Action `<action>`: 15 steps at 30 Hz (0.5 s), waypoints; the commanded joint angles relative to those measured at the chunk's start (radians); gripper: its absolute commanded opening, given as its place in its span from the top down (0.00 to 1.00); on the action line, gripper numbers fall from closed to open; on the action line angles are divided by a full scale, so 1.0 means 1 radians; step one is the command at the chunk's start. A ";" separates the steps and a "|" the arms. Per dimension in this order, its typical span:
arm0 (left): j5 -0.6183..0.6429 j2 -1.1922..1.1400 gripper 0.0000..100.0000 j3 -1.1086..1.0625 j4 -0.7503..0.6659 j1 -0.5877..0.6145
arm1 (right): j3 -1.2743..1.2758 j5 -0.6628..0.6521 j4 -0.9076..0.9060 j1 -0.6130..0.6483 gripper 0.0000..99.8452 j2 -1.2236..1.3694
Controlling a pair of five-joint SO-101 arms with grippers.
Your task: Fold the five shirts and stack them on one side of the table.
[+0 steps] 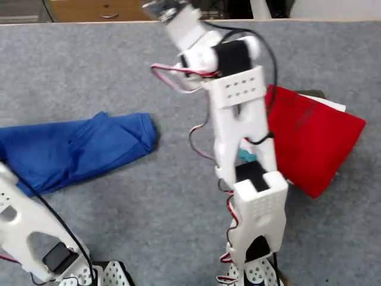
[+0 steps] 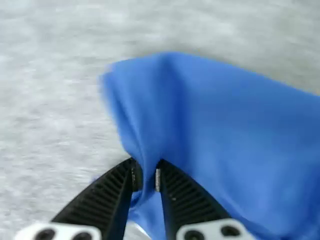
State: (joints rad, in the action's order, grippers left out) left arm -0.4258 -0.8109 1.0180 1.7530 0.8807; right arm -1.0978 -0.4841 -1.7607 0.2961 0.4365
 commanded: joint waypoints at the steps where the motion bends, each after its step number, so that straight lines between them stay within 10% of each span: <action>1: 0.025 0.238 0.97 -0.237 0.011 -0.128 | -0.035 0.002 -0.006 -0.066 0.97 -0.104; 15: 0.345 0.671 0.97 -0.677 -0.040 -0.759 | -0.045 -0.055 0.008 -0.377 0.96 -0.166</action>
State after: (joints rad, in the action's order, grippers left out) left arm -0.1880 -0.1926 0.3460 1.7515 0.2317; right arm -1.0994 -0.5224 -1.7622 -0.0506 0.3276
